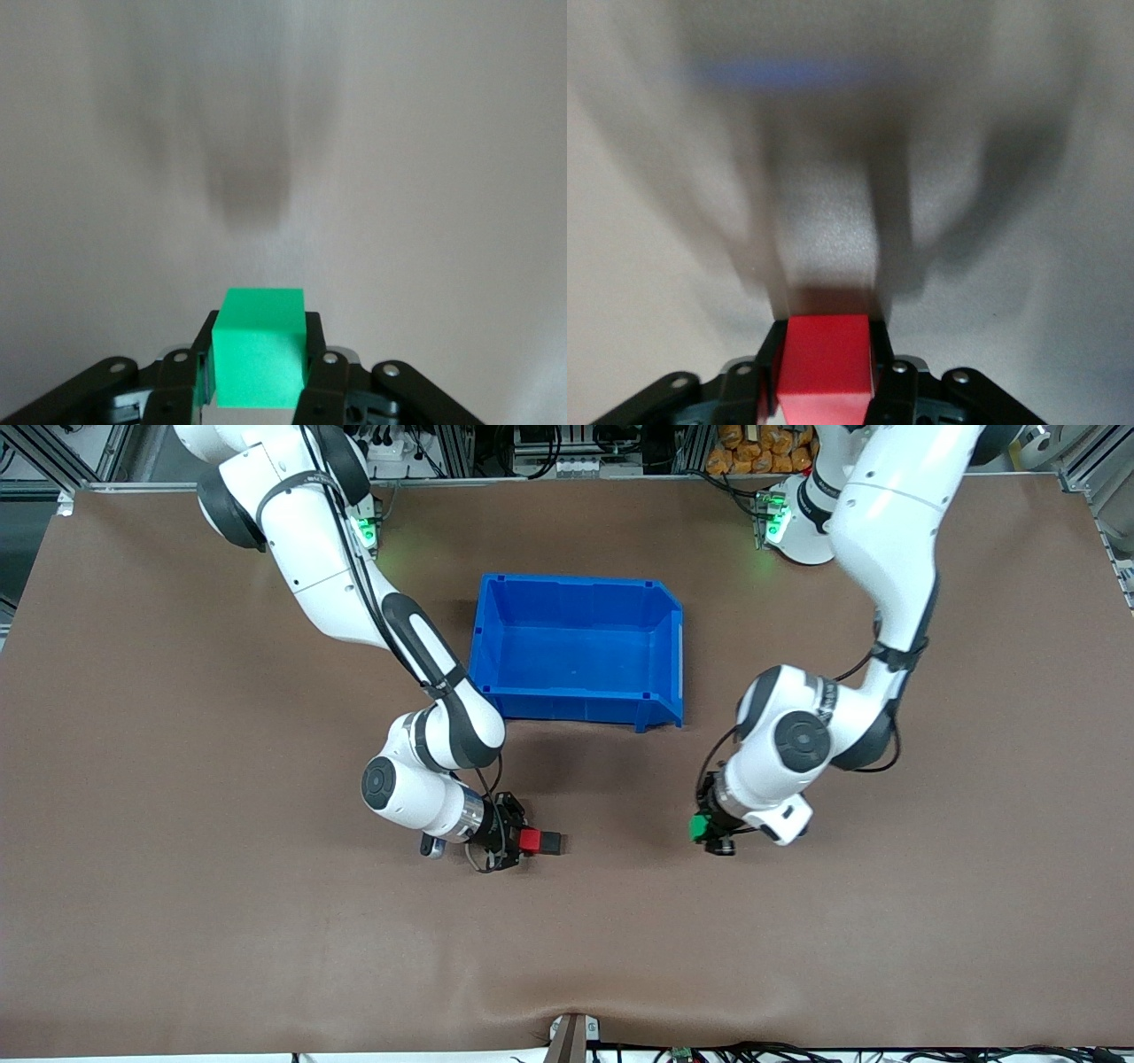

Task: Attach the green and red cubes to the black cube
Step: 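Set the red cube against the black cube and open the right gripper, then withdraw the right gripper while the left gripper carries the green cube toward the black cube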

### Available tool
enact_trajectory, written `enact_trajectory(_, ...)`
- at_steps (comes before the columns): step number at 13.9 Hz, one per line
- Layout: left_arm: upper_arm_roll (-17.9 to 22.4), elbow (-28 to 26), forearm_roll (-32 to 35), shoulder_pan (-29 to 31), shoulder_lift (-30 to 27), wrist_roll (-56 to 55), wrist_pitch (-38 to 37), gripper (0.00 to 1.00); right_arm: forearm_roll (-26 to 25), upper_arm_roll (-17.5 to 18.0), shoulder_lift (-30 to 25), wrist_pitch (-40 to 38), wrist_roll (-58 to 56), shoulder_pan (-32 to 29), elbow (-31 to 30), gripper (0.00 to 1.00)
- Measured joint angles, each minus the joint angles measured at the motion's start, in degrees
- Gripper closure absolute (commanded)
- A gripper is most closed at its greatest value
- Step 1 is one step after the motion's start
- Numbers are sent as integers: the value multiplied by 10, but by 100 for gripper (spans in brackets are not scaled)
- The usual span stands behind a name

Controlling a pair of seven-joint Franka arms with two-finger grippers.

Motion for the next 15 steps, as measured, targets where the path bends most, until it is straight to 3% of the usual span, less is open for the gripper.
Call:
enact_trajectory(6, 0, 66, 0, -31, 52, -53, -5, 100, -83, -15, -13, -25, -1, -24, 23, 0)
enact_trajectory(9, 1, 102, 0, -58, 88, -58, -4, 100, -141, -19, -60, -162, -50, -87, 38, 0)
enact_trajectory(13, 1, 138, 0, -86, 107, -61, -3, 100, -170, -23, -127, -383, -204, -195, 55, 0)
enact_trajectory(15, 6, 155, 0, -102, 120, -73, 10, 100, -228, -22, -164, -463, -299, -238, 74, 0)
